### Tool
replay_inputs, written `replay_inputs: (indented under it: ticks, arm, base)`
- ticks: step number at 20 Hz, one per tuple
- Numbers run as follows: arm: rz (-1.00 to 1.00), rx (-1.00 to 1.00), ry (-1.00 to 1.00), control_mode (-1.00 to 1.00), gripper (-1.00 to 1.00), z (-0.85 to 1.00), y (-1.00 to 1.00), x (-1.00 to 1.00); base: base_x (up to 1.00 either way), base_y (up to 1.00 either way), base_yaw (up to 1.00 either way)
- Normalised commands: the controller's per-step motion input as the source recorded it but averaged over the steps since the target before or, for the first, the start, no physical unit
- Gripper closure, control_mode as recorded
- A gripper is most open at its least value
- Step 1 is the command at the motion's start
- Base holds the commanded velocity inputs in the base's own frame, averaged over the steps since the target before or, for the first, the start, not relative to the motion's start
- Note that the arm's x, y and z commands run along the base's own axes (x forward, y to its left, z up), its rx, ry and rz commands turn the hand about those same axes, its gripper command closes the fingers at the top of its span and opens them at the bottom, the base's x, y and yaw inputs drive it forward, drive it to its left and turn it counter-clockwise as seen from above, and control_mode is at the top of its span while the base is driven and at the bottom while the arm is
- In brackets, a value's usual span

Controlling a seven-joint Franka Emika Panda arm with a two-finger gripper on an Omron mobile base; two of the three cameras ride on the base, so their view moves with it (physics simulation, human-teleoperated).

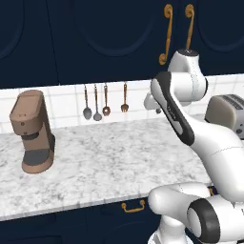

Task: Take a straw from the drawer in front and place it inside the glass cup on the dining counter.

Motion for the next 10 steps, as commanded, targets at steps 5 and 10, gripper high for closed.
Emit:
replay_inputs:
  ticks: [5, 10]
  arm:
    - [0.00, 0.00, 0.00, 1.00, -1.00, 0.00, 0.00, -0.04]
    - [0.00, 0.00, 0.00, 1.00, -1.00, 0.00, 0.00, 0.00]
  base:
    - [-0.39, 0.00, 0.00]
    - [-0.96, 0.00, 0.00]
